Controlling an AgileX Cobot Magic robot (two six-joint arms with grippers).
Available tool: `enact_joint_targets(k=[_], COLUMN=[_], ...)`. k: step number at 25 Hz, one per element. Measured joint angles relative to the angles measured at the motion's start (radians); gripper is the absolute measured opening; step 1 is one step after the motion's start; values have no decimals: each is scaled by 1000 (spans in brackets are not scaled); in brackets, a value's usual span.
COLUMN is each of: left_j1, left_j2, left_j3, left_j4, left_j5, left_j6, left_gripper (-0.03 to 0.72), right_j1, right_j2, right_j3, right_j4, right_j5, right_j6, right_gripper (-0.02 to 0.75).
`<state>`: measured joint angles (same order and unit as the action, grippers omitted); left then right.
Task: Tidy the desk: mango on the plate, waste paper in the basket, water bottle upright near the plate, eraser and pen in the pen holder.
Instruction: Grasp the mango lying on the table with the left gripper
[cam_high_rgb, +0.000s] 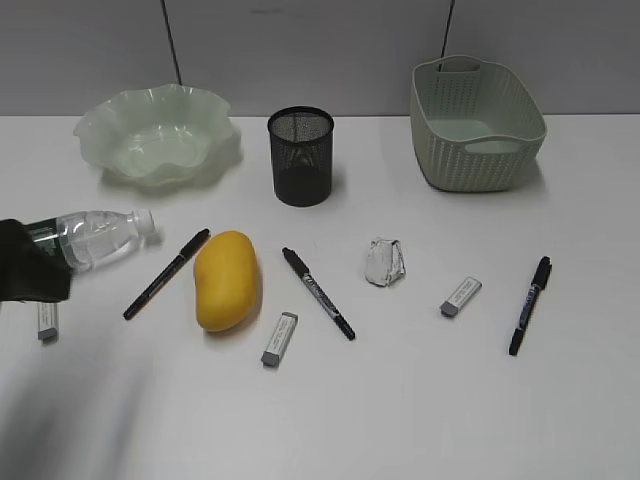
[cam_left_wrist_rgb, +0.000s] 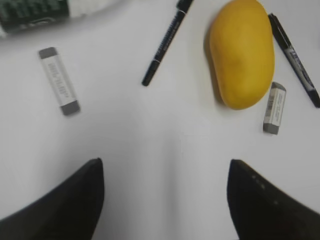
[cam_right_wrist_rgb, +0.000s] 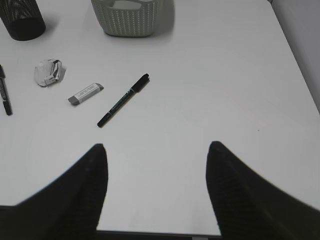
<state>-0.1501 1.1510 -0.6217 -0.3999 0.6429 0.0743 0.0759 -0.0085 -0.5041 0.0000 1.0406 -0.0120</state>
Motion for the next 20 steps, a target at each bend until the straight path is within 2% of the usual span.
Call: enact_joint_targets(k=[5,8,13,16,20], left_j1=[-173,-237,-298,-311,-311], left_j2=[200,306,482,569,649], left_j3=[-75,-141,-282,-349,-374], left_j4=[-22,-38,-68,-71,-71], left_j5=[-86,-108,-109,-83,-81], left_j6=[6,-23,-53,-74,-97], left_gripper=[580,580,580,582,605], right_j1=[0,0,0,0,0], right_j2=[0,0,0,0,0], right_j3=[0,0,0,0,0], right_j4=[0,0,0,0,0], right_j5=[0,0,0,0,0], right_j6=[0,0,0,0,0], right_gripper=[494,494,494,494,494])
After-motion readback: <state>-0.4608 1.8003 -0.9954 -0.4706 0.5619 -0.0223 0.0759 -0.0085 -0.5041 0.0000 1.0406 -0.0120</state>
